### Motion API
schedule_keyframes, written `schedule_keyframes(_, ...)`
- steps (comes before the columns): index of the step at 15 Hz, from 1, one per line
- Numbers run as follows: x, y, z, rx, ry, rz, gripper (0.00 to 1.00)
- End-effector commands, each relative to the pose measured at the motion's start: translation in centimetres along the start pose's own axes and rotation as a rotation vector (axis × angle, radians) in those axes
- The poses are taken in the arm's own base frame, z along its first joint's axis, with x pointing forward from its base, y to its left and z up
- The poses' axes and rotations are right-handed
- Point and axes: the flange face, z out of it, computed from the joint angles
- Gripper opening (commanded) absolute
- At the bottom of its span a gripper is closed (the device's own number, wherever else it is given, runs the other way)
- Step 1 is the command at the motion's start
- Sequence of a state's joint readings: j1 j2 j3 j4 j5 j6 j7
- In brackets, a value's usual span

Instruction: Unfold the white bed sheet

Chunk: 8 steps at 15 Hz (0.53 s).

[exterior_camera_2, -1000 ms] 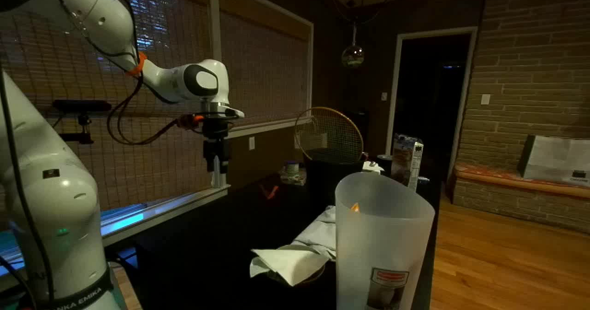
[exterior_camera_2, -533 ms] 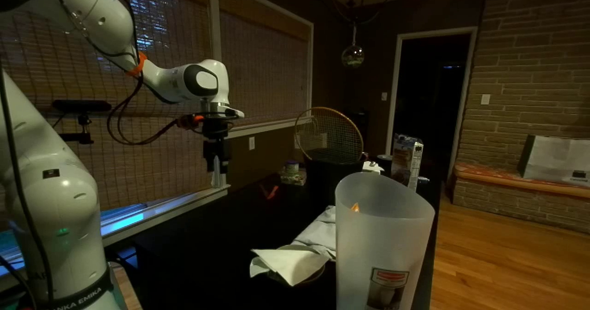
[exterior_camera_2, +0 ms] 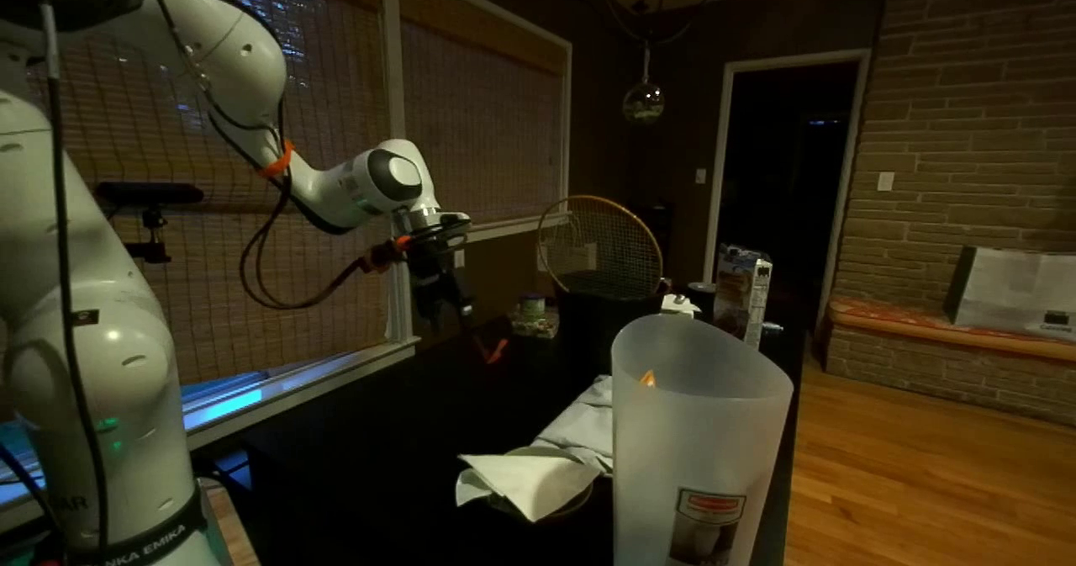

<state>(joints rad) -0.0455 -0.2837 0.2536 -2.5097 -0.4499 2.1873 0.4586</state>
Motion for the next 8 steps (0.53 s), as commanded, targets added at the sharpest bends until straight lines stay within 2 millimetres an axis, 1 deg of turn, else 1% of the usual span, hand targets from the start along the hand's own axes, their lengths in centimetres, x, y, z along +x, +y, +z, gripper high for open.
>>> schedule_keyframes(1, 3.3, 0.4, 6.3, 0.029, 0.011, 0.028, 1.00)
schedule_keyframes(2, 3.9, 0.7, 8.0, 0.082, -0.012, 0.056, 1.00)
schedule_keyframes(3, 2.0, 0.6, 5.2, 0.035, 0.007, 0.022, 1.00)
schedule_keyframes(4, 2.3, 0.7, 6.6, 0.048, -0.011, 0.027, 1.00)
schedule_keyframes(5, 2.3, 0.7, 7.0, 0.050, -0.021, 0.028, 1.00)
schedule_keyframes(8, 2.3, 0.4, 6.0, 0.046, -0.002, 0.019, 1.00)
